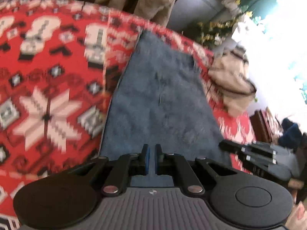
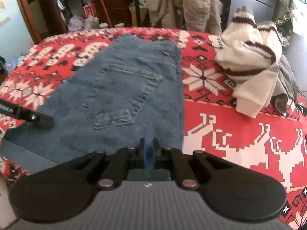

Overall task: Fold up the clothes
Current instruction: 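Lay the hem onto the waistband with both grippers, folding the shorts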

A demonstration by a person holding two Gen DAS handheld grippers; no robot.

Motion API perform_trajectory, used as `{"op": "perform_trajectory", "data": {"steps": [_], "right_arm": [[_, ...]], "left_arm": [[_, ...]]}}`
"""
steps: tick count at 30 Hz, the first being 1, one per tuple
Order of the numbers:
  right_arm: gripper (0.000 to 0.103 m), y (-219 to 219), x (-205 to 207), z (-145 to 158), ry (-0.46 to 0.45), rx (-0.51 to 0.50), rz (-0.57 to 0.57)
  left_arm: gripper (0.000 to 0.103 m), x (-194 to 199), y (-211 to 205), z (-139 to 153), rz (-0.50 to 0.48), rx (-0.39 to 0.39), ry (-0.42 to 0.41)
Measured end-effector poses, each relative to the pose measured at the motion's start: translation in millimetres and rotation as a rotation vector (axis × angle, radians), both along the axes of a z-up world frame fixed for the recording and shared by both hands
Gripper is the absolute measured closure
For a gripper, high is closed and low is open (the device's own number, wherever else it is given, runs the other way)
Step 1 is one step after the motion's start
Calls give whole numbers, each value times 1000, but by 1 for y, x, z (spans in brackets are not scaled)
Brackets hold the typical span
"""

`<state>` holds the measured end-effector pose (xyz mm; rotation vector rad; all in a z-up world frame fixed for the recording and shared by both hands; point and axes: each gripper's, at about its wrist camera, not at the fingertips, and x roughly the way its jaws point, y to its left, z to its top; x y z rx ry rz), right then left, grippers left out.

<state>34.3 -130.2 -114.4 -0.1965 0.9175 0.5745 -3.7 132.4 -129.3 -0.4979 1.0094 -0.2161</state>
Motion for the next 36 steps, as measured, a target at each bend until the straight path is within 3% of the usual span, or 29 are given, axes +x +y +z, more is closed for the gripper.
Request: {"op": "perform_trajectory", "data": {"steps": [3,8,19,22,25,31,36], "right_arm": [[96,17,1,9,-25,35,27],[96,47,14,6,-13,62,49],[95,21,10,-14,49,32,36],[95,25,11,-2,32,54,63],[95,41,25,11,0,58,94],[94,85,80,23,-31,72,103],[94,106,126,5,39,89,85]], "left_arm": [[99,21,2,3,45,47,-28],[99,51,13,-18,96,85,42],[99,15,14,-12,21,42,53],[99,35,5,0,-4,18,36],[99,68,-5,11,-14,62,27],[99,132,-19,1,-3,55,56],[99,158,-20,-17,14,47,91]]}}
